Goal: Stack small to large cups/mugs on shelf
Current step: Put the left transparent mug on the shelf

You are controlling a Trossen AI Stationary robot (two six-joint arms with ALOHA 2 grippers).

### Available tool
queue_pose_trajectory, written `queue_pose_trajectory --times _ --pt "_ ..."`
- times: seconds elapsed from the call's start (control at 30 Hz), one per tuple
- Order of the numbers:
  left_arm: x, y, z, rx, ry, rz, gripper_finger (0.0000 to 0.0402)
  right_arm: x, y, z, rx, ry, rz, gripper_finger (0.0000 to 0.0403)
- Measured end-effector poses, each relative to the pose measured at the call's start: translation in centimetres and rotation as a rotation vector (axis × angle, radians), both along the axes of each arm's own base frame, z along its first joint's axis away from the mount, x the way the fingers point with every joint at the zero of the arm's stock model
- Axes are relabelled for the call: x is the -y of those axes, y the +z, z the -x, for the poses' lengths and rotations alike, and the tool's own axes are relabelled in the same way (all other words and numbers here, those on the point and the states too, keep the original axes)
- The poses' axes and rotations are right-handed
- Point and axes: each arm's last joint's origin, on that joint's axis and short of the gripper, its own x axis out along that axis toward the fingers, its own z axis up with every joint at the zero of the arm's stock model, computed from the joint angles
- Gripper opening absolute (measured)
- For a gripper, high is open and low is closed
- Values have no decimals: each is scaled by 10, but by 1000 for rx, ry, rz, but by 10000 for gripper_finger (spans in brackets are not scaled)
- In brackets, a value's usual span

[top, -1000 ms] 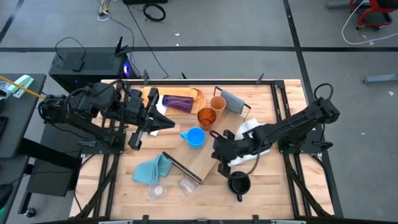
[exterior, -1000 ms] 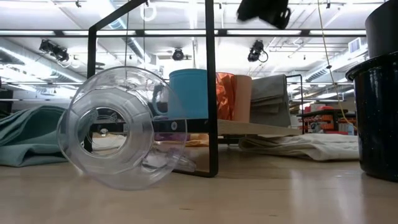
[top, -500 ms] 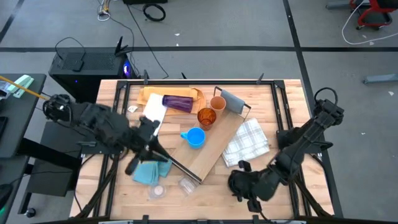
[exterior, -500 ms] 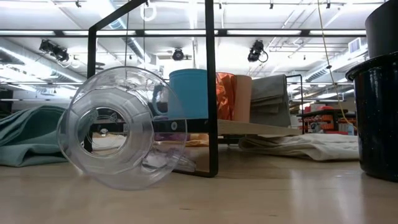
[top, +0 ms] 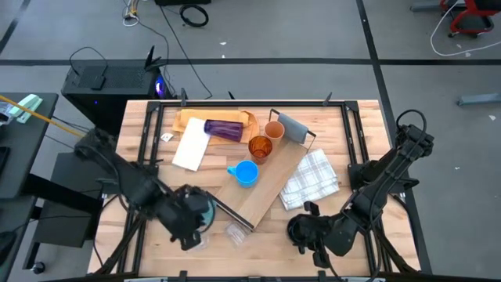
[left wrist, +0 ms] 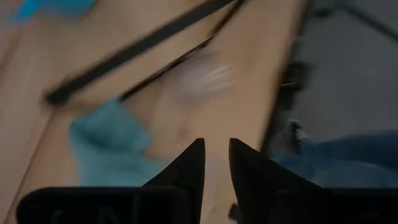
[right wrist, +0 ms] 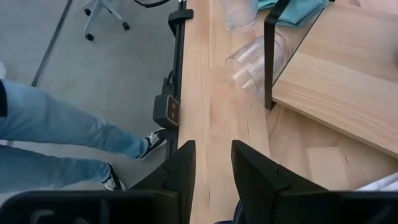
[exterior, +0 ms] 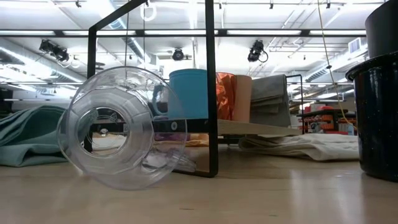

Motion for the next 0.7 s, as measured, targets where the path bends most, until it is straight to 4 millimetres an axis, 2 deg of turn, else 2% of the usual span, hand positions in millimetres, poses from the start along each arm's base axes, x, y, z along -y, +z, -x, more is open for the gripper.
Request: queue_pose_trajectory --times 0.1,0.2,0.47,0.7 --pt "6 -17 4 -123 179 -26 81 1 1 0 5 -2 2 110" --pt "14 -27 7 -170 310 -46 82 1 2 1 9 -6 4 110" --pt "36 -42 20 -185 395 -36 77 1 2 1 10 -10 4 111" --pt "42 -82 34 -262 568 -9 76 1 2 1 10 -10 4 111"
